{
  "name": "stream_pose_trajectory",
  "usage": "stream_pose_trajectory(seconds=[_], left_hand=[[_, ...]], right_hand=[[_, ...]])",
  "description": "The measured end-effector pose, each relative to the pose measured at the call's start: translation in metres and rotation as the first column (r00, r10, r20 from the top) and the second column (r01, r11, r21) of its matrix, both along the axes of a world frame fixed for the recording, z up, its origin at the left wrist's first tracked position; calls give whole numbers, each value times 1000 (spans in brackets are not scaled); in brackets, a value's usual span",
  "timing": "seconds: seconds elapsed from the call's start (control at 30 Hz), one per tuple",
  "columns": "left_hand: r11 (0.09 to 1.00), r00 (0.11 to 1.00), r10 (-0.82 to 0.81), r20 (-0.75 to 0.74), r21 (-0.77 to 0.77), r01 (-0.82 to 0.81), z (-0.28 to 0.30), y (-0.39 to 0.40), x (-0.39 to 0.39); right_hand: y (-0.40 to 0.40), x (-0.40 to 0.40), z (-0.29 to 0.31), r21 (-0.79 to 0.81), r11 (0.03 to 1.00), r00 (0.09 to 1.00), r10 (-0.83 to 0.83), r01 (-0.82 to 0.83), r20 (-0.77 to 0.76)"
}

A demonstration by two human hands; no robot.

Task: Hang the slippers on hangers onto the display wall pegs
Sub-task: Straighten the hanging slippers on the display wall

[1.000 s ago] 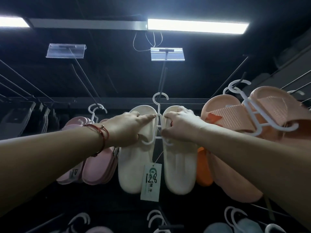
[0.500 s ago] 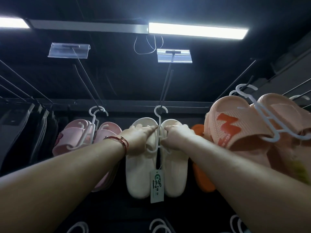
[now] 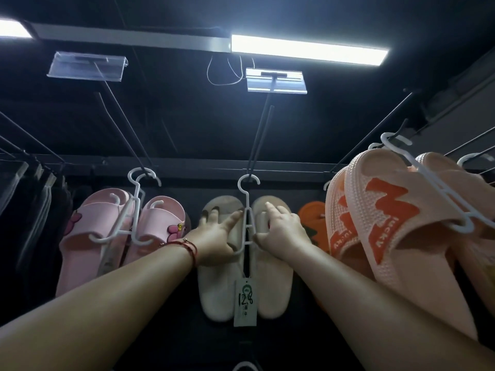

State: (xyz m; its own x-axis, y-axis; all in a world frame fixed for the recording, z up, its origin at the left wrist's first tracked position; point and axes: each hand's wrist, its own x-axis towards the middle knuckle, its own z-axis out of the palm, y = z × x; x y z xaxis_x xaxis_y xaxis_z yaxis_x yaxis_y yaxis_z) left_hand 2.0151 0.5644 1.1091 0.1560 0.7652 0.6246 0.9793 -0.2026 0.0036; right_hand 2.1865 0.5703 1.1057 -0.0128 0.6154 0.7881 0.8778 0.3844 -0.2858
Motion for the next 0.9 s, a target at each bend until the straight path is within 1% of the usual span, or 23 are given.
stream_pose_trajectory(seconds=[0.07, 0.1, 0.13, 0.2, 0.27, 0.3, 0.37, 0.43, 0.47, 0.5, 0.57, 0.63, 0.77, 0.9], left_hand=[[997, 991, -67, 113, -41, 72, -1, -3, 1], [993, 978, -106, 178, -40, 115, -1, -3, 1], [988, 959, -145, 243, -23, 155, -2, -3, 1], [978, 905, -209, 369, 58, 202, -7, 0, 3], [968, 833, -250, 494, 148, 203, -13, 3, 5], [968, 795, -249, 554, 161, 190, -15, 4, 6], [974, 729, -228, 646, 150, 171, -18, 7, 9], [976, 678, -214, 703, 132, 171, -21, 11, 9], [977, 667, -209, 715, 124, 173, -23, 12, 9], [980, 669, -193, 718, 110, 164, -25, 12, 8], [988, 704, -150, 695, 83, 128, -30, 17, 7], [992, 732, -127, 669, 88, 91, -32, 16, 8], [996, 752, -89, 653, 60, 66, -30, 11, 11], [998, 783, -61, 619, 36, 49, -27, 2, 9]], right_hand=[[4, 2, -4, 48, 997, 979, 67, -59, -191], [5, 2, -7, 66, 995, 950, 96, -80, -296], [6, 2, -9, 75, 992, 907, 125, -103, -402], [9, 1, -12, 85, 983, 788, 183, -165, -588], [12, -1, -14, 108, 970, 669, 230, -219, -707], [13, -1, -16, 122, 964, 629, 246, -235, -737], [16, -4, -20, 128, 958, 600, 263, -258, -756], [17, -7, -25, 110, 956, 618, 262, -273, -741], [17, -9, -27, 98, 958, 634, 254, -271, -731], [17, -11, -28, 85, 962, 651, 240, -261, -721], [16, -16, -29, 63, 971, 675, 205, -230, -709], [15, -19, -28, 38, 978, 684, 170, -203, -710], [11, -19, -27, 24, 988, 702, 124, -150, -701], [3, -22, -27, 10, 996, 782, 74, -87, -619]])
